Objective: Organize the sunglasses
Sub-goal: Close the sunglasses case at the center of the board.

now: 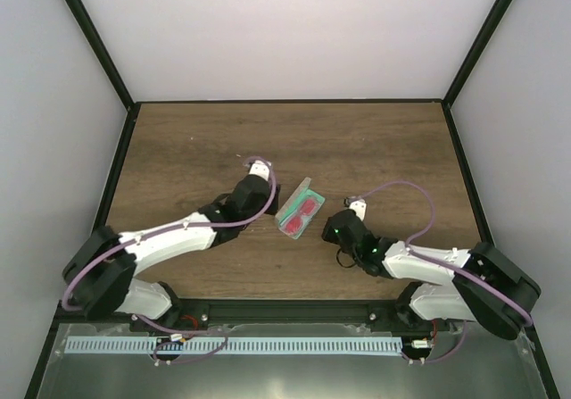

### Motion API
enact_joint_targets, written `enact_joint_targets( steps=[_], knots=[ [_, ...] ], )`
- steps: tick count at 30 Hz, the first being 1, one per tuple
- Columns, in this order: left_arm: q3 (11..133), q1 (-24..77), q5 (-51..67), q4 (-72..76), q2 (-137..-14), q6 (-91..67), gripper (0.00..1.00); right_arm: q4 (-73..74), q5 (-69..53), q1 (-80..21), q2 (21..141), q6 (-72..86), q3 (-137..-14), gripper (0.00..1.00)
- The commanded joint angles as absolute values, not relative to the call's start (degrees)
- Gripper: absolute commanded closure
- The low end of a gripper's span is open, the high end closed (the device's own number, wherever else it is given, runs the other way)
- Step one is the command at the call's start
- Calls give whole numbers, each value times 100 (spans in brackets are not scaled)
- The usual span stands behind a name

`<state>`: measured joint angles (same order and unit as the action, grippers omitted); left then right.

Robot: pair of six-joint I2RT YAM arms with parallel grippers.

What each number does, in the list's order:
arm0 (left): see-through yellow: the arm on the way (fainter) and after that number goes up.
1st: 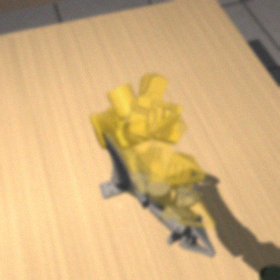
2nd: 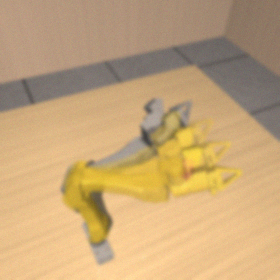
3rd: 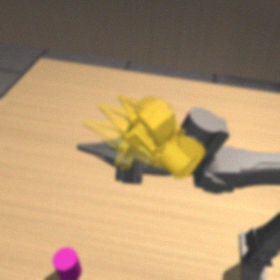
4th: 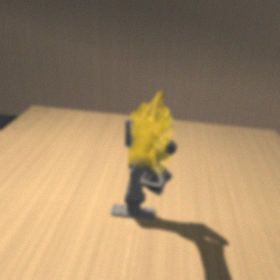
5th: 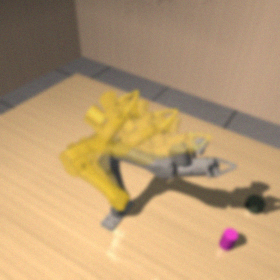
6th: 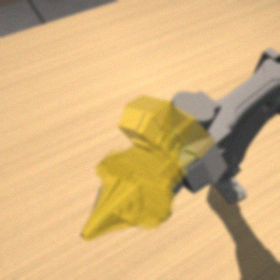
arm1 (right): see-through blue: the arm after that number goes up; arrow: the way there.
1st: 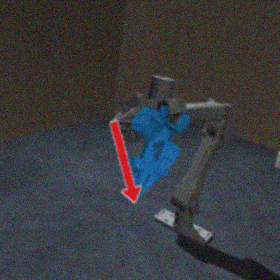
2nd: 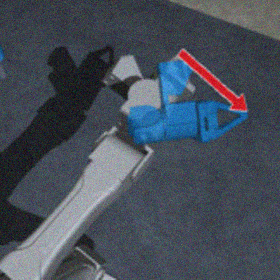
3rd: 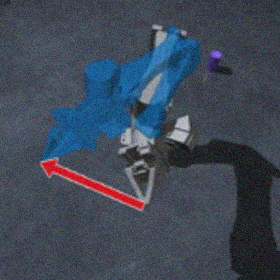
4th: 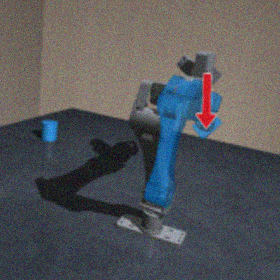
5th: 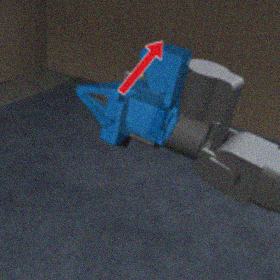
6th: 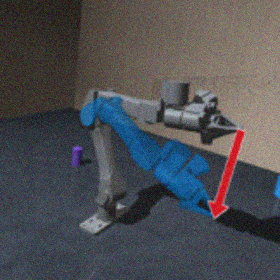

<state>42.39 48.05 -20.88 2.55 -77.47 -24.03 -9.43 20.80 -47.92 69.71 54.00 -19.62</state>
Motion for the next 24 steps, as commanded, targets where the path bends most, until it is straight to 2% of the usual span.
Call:
enact_joint_targets(
  steps=[1, 8, 24],
  knots=[
    [4730, 4753, -1653, 307, -8401, -1861, 53, -1510, 1649, -4592, 6977, 5039, -1986, 99],
    [5033, 4718, -1352, 333, -9140, -1851, 55, -1976, 1287, -4430, 7384, 4866, -1986, 99],
    [5035, 4758, -1036, 342, -9409, -1950, 54, -2688, 773, -4422, 8751, 4794, -2382, 99]
  ],
)
